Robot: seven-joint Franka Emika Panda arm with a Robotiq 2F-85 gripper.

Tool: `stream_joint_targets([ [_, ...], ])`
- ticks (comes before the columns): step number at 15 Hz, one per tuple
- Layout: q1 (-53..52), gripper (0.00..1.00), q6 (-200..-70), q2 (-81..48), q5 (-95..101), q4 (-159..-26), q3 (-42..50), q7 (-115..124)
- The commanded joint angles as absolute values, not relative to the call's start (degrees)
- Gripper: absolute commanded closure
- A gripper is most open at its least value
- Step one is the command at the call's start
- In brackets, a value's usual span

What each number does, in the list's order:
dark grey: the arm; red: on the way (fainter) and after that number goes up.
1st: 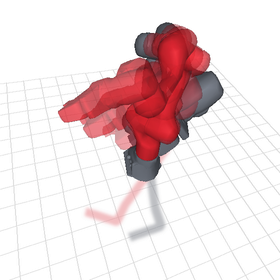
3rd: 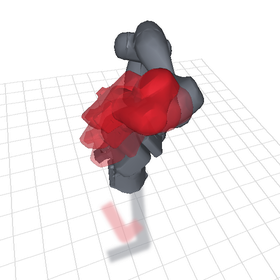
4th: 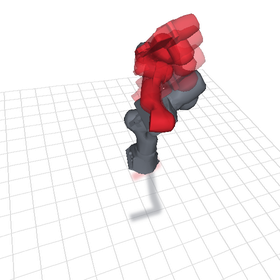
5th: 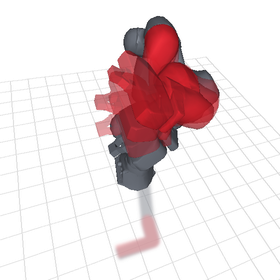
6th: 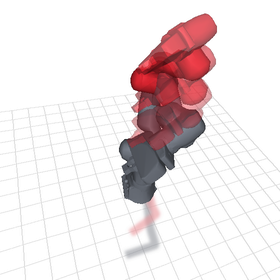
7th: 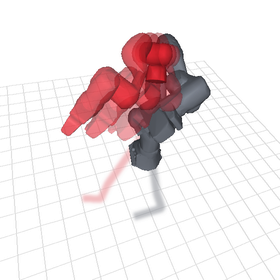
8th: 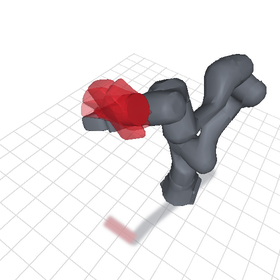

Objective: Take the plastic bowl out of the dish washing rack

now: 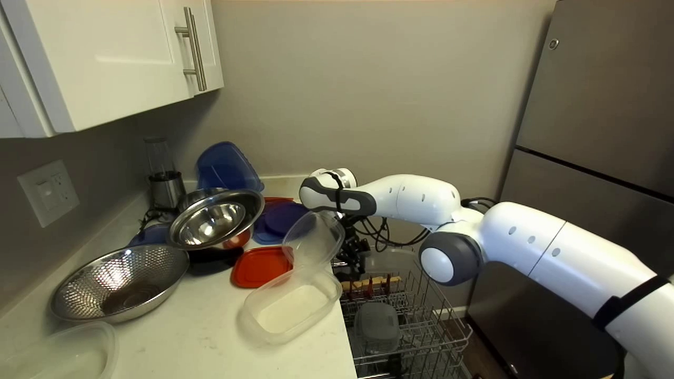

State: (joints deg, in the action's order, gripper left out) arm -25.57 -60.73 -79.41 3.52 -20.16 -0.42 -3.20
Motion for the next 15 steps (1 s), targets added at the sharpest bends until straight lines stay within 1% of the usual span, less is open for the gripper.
stream_joint_targets([
  [1, -26.5, 0.99, -60.8, -77.4, 5.4, -20.3, 0.7, 0.7],
  [5, -26.1, 0.99, -61.2, -77.2, 4.9, -20.8, 0.1, 0.3],
  [6, -26.1, 0.96, -61.2, -77.1, 4.9, -20.8, 0.0, 0.4],
  [15, -26.1, 0.96, -61.2, -77.3, 4.9, -21.0, 0.0, 0.4],
])
